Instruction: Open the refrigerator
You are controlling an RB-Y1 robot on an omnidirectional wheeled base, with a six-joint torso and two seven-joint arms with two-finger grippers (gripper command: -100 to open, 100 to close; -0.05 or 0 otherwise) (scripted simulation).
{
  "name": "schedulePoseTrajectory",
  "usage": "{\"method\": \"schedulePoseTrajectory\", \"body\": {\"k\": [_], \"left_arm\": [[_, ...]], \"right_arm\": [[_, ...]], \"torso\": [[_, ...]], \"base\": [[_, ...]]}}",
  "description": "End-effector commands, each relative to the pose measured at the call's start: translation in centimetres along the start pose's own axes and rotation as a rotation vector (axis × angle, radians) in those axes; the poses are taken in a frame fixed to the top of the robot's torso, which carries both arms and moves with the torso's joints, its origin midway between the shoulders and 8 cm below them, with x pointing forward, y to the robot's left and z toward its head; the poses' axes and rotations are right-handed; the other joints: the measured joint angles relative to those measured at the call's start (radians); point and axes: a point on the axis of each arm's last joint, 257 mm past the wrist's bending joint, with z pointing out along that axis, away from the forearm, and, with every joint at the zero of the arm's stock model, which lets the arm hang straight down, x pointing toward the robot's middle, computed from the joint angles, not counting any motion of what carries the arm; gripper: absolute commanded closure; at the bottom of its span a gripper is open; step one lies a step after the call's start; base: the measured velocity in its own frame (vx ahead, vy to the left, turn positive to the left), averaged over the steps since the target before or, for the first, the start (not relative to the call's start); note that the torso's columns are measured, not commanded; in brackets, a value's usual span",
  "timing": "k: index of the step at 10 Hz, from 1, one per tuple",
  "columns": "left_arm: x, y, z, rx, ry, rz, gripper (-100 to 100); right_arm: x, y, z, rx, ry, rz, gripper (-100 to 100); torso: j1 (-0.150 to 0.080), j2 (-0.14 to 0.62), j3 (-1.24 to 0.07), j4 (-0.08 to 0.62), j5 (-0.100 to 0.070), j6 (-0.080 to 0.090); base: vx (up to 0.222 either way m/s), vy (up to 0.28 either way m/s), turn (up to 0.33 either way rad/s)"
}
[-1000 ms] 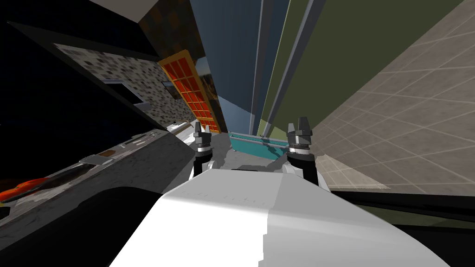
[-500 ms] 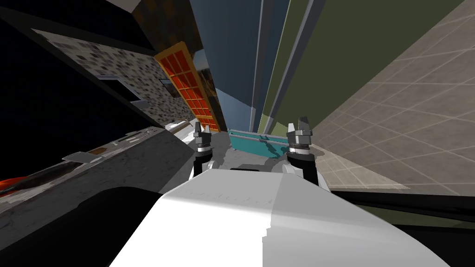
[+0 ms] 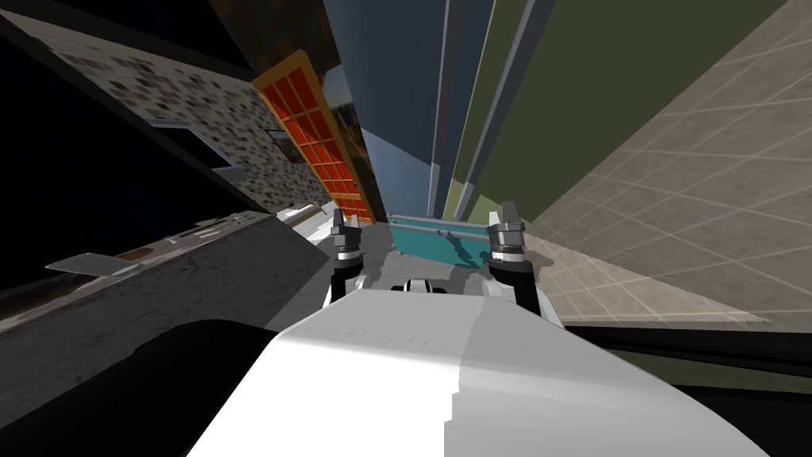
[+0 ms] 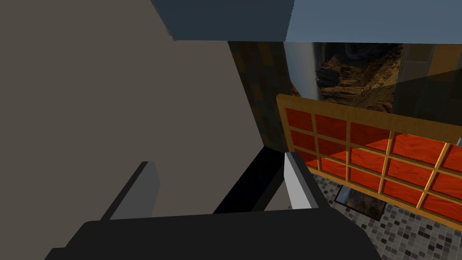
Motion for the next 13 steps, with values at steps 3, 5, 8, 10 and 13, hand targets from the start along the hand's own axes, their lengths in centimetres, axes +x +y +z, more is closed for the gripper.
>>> {"method": "schedulePoseTrajectory", "body": {"k": [3, 5, 8, 10, 13], "left_arm": [[0.0, 0.0, 0.0, 0.000, 0.000, 0.000, 0], [0.0, 0.0, 0.0, 0.000, 0.000, 0.000, 0], [0.0, 0.0, 0.0, 0.000, 0.000, 0.000, 0], [0.0, 0.0, 0.0, 0.000, 0.000, 0.000, 0], [0.0, 0.0, 0.0, 0.000, 0.000, 0.000, 0]], "right_arm": [[1.7, -2.7, 0.7, 0.030, 0.070, -0.184, -100], [2.2, -3.4, 0.9, 0.037, 0.085, -0.241, -100], [3.0, -5.1, 1.4, 0.052, 0.117, -0.350, -100], [3.5, -6.0, 1.7, 0.059, 0.133, -0.411, -100], [4.4, -7.9, 2.2, 0.076, 0.167, -0.527, -100]], "torso": [[-0.002, 0.004, -0.005, 0.004, -0.001, 0.000], [-0.003, 0.004, -0.005, 0.004, -0.001, 0.000], [-0.001, 0.004, -0.005, 0.004, 0.000, 0.000], [-0.001, 0.004, -0.005, 0.004, 0.000, 0.000], [-0.002, 0.005, -0.005, 0.004, -0.001, 0.000]], "base": [[0.016, 0.043, -0.037], [0.017, 0.025, -0.022], [0.015, 0.033, -0.035], [0.019, 0.044, -0.032], [0.014, 0.036, -0.036]]}}
